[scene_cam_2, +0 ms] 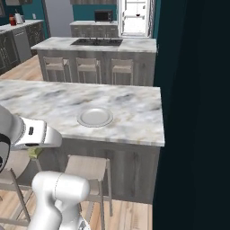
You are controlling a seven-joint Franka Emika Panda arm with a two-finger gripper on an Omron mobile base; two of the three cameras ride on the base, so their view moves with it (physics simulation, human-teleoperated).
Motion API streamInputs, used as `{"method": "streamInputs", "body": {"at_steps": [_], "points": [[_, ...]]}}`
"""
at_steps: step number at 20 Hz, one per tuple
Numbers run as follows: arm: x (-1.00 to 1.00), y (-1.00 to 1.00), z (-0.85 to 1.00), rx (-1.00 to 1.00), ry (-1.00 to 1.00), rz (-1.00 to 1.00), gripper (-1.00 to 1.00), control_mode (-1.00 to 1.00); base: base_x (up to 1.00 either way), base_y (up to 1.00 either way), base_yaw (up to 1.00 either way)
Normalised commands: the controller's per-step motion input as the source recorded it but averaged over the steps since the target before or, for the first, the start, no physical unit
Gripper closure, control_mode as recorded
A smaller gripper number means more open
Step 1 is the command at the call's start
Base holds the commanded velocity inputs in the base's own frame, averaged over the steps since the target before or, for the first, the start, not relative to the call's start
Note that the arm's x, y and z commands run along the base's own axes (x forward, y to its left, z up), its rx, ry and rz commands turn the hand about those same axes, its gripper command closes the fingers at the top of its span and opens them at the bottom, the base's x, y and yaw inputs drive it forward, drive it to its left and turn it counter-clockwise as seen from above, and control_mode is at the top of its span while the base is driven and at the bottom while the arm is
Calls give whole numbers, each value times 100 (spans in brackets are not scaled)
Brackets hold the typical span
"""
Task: Retrieve the butter from the fridge and place it on a plate on the dining table. Then retrieve the butter knife by the fridge and place it near the plate.
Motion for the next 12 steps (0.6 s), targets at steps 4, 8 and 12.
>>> {"method": "streamInputs", "body": {"at_steps": [4, 8, 12], "points": [[0, 0, 0, 0, 0, 0, 100, -100, 0, 0, 0], [26, -4, 0, 0, 9, 0, 100, -100, 0, 0, 0], [71, 3, 5, -4, 14, -5, 100, -100, 0, 0, 0]]}}
